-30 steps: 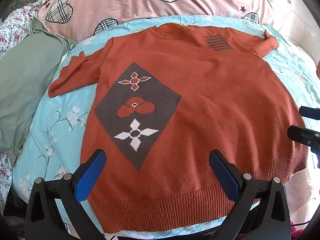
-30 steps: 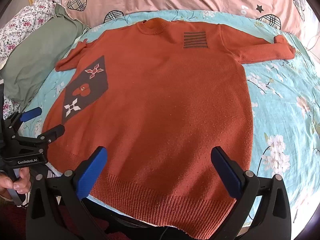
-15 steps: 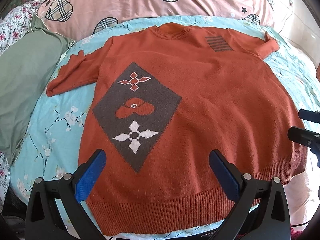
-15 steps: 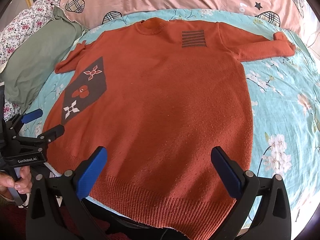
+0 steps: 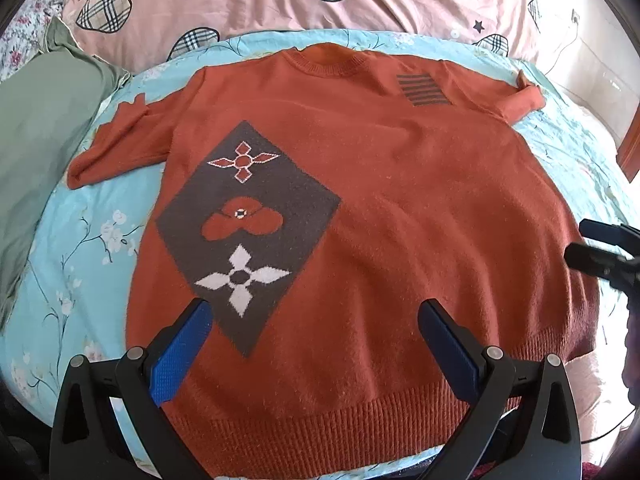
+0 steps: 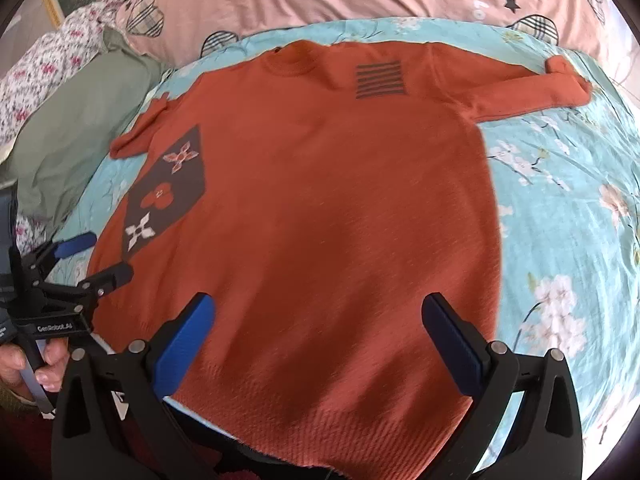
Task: Fold small clothes
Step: 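Reach the right gripper to the sweater sleeve cuff and grasp it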
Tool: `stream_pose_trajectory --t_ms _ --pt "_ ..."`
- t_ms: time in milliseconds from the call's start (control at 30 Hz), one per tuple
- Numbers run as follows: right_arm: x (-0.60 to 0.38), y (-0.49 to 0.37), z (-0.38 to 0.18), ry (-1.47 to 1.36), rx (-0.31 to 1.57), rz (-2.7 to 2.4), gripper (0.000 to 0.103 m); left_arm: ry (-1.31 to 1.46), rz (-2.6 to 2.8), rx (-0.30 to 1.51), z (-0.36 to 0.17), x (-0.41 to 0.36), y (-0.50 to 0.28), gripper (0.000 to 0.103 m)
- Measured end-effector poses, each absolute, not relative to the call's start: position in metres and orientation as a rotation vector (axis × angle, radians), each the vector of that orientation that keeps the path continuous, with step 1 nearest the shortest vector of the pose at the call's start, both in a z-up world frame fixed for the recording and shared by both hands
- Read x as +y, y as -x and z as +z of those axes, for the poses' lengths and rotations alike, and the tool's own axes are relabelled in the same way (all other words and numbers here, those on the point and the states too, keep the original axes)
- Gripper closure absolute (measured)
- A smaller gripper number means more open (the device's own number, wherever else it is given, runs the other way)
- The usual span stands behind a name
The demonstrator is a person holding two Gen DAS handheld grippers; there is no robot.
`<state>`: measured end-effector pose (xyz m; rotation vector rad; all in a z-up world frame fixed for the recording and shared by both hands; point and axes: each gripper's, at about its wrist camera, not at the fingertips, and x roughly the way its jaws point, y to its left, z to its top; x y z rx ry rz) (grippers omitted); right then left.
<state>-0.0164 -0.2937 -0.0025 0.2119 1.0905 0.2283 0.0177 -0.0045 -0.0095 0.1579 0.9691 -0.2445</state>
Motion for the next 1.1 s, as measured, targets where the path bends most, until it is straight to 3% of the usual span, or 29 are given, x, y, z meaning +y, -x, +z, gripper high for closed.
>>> stream_pose_trajectory --t_ms 233,600,767,933,1100 --pt "-0.353 -0.011 -0.006 -0.314 1.047 0.164 0.0 -0.186 -0.219 1.059 -0.019 -0.008 -0.036 0.0" --pt "-0.507 -0.09 -0.001 -0.414 0.936 -0.068 0.003 -0.187 -0.233 1.056 -0.027 -0.028 -0.063 0.0" --pt "-0.582 -0.139 -0.004 -0.445 0.892 -0.183 0.018 -0.209 -0.238 1.072 -0.035 -0.038 -0.072 0.0" --pt "-0.663 -0.194 -0.016 -0.556 0.845 -0.294 0.041 -0.224 -0.225 1.099 -0.045 -0.046 -0.088 0.0" --pt "-0.712 -0.244 -0.032 -0.591 0.829 -0.363 0.047 -0.234 -0.224 1.134 -0.057 -0.058 -0.107 0.0"
